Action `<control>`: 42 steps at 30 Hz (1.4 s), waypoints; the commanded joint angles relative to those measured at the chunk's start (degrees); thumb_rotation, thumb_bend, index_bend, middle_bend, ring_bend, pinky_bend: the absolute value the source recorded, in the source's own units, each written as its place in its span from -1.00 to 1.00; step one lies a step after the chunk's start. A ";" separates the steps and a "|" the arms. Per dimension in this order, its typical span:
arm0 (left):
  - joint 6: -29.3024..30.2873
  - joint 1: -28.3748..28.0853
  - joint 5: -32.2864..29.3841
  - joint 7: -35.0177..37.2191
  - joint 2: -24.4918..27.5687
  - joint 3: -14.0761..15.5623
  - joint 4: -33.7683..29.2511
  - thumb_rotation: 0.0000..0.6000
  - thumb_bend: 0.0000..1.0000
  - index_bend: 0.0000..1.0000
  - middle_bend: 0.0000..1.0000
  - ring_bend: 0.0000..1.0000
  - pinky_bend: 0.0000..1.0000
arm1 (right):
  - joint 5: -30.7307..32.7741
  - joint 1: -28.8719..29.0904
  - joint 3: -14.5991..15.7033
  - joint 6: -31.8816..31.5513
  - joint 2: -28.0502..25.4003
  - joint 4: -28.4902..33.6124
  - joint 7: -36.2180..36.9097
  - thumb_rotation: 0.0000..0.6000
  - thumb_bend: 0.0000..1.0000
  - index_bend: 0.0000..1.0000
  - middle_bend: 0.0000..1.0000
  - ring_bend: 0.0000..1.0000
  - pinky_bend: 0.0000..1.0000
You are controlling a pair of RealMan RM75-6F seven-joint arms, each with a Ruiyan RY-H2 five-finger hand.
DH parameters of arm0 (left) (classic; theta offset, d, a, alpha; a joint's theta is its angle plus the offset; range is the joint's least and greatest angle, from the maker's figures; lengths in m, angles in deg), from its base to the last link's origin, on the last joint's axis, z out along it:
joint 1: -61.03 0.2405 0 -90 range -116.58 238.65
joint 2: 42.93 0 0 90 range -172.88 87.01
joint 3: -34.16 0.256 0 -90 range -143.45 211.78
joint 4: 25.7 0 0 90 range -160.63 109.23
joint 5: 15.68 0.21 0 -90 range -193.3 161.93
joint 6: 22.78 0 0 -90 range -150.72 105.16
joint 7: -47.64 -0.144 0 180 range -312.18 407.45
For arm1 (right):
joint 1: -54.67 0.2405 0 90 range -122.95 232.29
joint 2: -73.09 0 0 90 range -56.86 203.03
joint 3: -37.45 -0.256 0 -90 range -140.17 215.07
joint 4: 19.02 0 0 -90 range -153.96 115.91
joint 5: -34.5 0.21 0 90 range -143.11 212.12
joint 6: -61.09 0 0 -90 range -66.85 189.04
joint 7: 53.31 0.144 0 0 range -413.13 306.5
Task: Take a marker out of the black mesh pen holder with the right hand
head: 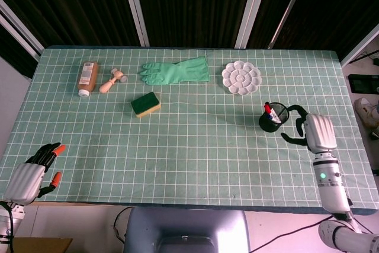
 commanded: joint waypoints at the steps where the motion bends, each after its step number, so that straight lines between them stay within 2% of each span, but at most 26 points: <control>1: -0.06 0.02 -0.15 0.29 0.06 -0.02 -0.02 1.00 -0.05 -0.70 -0.81 -0.81 -0.28 | 3.61 3.28 -1.36 3.52 2.50 -3.53 -2.74 1.00 -0.39 -0.01 1.00 1.00 1.00; 7: 0.05 0.04 0.00 0.42 0.09 0.04 0.05 1.00 -0.05 -0.70 -0.80 -0.81 -0.28 | 7.15 6.64 -1.45 7.51 5.39 -7.58 -4.64 1.00 -0.19 0.01 1.00 1.00 1.00; 13: 0.02 0.03 -0.11 0.48 0.15 -0.01 -0.03 1.00 -0.05 -0.70 -0.80 -0.81 -0.28 | 7.81 8.07 -0.73 8.64 7.25 -9.89 -5.15 1.00 -0.08 0.04 1.00 1.00 1.00; 24: -0.06 0.00 -0.05 0.50 0.17 0.05 -0.05 1.00 -0.05 -0.70 -0.80 -0.81 -0.28 | 9.05 9.06 0.16 9.74 9.35 -14.10 -4.85 1.00 0.03 0.09 1.00 1.00 1.00; 30: -0.28 -0.09 -0.17 0.42 0.16 0.03 -0.08 1.00 -0.05 -0.70 -0.80 -0.81 -0.28 | 6.90 9.72 0.22 9.58 11.62 -18.35 -1.55 1.00 0.12 0.14 1.00 1.00 1.00; 42: -0.55 -0.21 -0.15 0.58 0.24 0.12 -0.12 1.00 -0.05 -0.70 -0.80 -0.81 -0.28 | 6.09 10.45 1.07 11.21 13.22 -21.08 -0.33 1.00 0.13 0.15 1.00 1.00 1.00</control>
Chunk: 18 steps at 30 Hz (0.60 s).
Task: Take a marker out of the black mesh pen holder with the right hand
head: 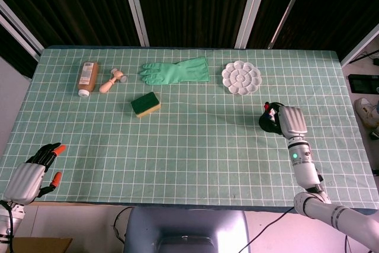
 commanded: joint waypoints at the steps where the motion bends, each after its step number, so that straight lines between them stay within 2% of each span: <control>1: -0.03 -0.01 -0.02 0.03 0.00 0.00 0.00 1.00 -0.05 -0.70 -0.80 -0.81 -0.28 | 0.07 0.07 0.07 0.21 0.14 -0.22 0.06 1.00 0.13 0.15 1.00 1.00 1.00; 18: -0.01 -0.02 0.00 -0.06 0.00 0.04 -0.06 1.00 -0.05 -0.70 -0.80 -0.81 -0.28 | -0.57 -0.21 0.43 0.16 1.00 -2.03 1.45 1.00 0.30 0.28 1.00 1.00 1.00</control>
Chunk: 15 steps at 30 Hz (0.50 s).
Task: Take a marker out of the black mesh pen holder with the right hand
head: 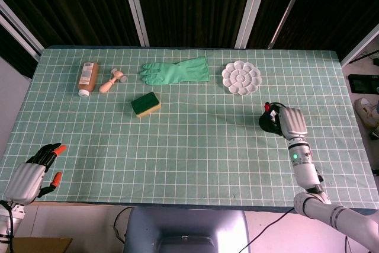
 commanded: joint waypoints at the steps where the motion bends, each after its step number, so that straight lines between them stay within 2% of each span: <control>1: 0.03 -0.01 0.02 -0.02 0.01 -0.01 0.02 1.00 -0.05 -0.70 -0.80 -0.81 -0.28 | -0.06 -0.02 -0.02 0.02 0.12 -0.26 0.16 1.00 0.31 0.29 1.00 1.00 1.00; 9: 0.04 0.01 -0.03 -0.03 0.00 -0.01 -0.01 1.00 -0.05 -0.70 -0.80 -0.81 -0.28 | -0.64 -0.52 -0.44 -1.12 -0.08 -0.02 1.40 1.00 0.42 0.40 1.00 1.00 1.00; 15: -0.01 0.02 -0.04 -0.29 -0.01 0.03 -0.15 1.00 -0.05 -0.70 -0.80 -0.81 -0.28 | -1.98 -1.98 -1.58 -6.15 -1.59 3.13 1.45 1.00 0.51 0.48 1.00 1.00 1.00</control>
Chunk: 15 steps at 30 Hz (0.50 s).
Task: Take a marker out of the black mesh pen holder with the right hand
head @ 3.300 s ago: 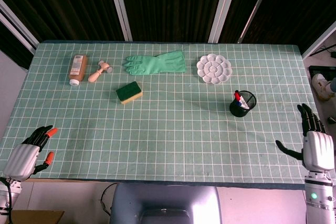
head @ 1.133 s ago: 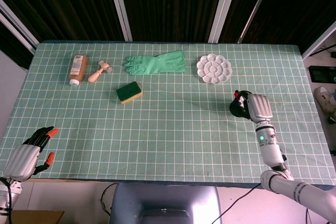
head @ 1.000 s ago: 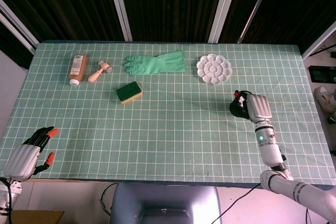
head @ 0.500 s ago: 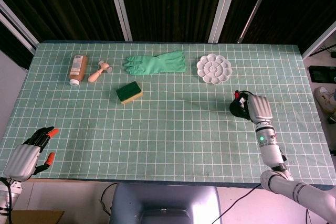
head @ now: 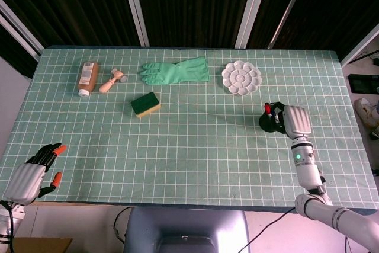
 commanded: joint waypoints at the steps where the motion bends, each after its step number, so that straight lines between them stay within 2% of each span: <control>1: 0.01 0.00 0.04 -0.06 -0.01 0.02 -0.01 1.00 -0.05 -0.70 -0.80 -0.81 -0.28 | -1.03 -1.26 -1.03 -3.64 -1.44 2.99 0.05 1.00 0.52 0.48 1.00 1.00 1.00; 3: -0.02 0.00 0.00 -0.10 -0.01 0.01 -0.04 1.00 -0.05 -0.70 -0.80 -0.81 -0.28 | -1.83 -2.03 -1.46 -6.03 -2.43 5.30 -0.07 1.00 0.54 0.48 1.00 1.00 1.00; 9: -0.12 -0.04 0.02 -0.37 -0.05 0.05 -0.13 1.00 -0.05 -0.70 -0.80 -0.81 -0.28 | -6.52 -5.18 -2.11 -13.88 -7.55 17.38 -0.18 1.00 0.55 0.48 1.00 1.00 1.00; 15: -0.20 -0.07 0.08 -0.52 -0.06 0.11 -0.21 1.00 -0.05 -0.70 -0.80 -0.81 -0.28 | -12.13 -6.57 -1.65 -17.31 -11.81 27.80 -0.20 1.00 0.55 0.48 1.00 1.00 1.00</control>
